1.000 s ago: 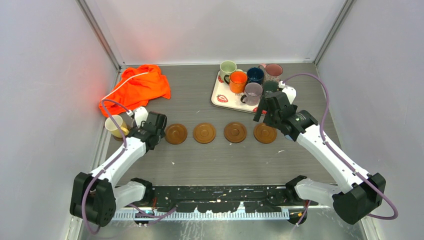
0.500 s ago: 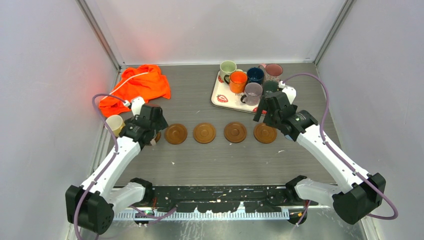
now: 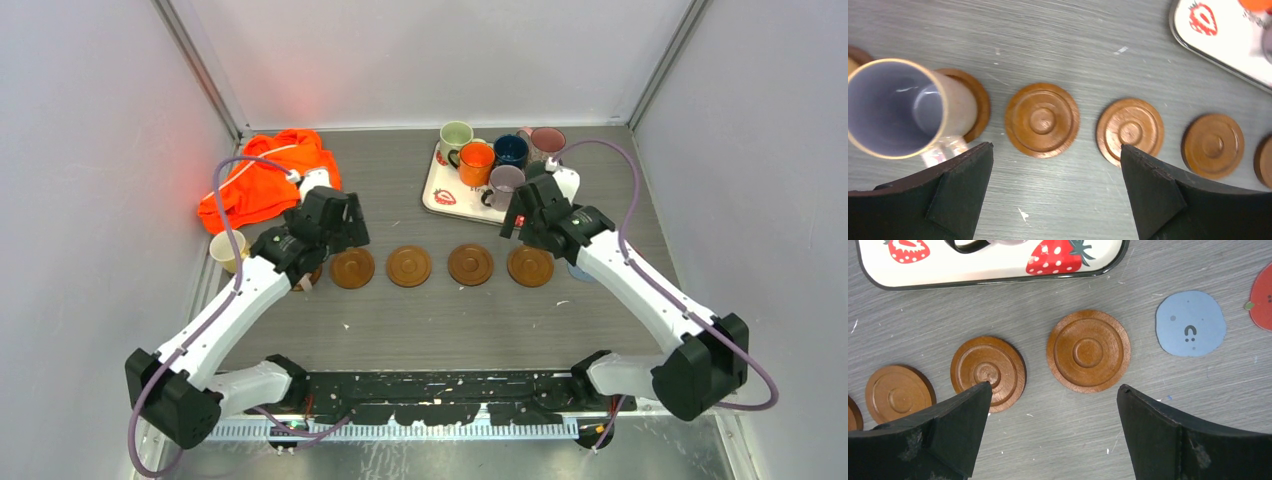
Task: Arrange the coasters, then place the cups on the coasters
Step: Pick up the cup from the tray.
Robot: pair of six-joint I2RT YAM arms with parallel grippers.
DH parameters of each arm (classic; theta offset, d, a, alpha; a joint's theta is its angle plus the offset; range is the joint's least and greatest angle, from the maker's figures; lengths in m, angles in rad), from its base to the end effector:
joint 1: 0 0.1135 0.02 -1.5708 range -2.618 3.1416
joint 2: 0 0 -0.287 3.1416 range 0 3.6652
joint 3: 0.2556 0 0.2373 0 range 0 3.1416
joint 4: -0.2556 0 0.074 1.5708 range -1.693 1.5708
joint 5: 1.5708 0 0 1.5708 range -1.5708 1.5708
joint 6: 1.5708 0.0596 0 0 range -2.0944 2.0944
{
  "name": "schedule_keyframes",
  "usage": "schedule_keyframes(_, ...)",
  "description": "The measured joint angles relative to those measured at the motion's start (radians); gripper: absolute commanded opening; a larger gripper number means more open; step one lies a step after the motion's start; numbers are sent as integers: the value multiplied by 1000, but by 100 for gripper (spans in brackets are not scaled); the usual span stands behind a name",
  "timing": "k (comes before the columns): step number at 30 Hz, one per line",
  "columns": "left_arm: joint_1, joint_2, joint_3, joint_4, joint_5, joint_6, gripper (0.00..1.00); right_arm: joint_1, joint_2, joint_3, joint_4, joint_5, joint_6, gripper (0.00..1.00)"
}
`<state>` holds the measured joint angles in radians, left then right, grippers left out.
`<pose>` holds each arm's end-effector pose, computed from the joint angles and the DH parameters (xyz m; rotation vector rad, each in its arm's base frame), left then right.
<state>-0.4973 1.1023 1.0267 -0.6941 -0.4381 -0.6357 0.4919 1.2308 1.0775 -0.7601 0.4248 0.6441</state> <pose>0.2017 -0.0807 0.3230 -0.3662 2.2242 -0.0884 0.2220 0.0911 0.3067 0.3540 2.3499 0.0040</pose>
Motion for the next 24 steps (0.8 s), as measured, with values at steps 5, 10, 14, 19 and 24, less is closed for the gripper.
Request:
schedule_keyframes(5, -98, 60, 60, -16, 59, 31, 100, 0, 97, 53, 18, 10, 14, 100)
schedule_keyframes(10, -130, 66, 79, -28, 139, 62, 100, 0, 229, 153, 40, 30, 41, 100)
schedule_keyframes(14, -130, 50, 80, -43, 187, 92, 100, 0, 348, 235, 60, 42, 72, 98)
schedule_keyframes(19, -130, 10, 80, -73, 221, 132, 100, 0, 504, 341, 76, 55, 121, 96)
schedule_keyframes(24, -130, -35, 80, -87, 238, 171, 100, 0, 626, 420, 86, 83, 179, 92)
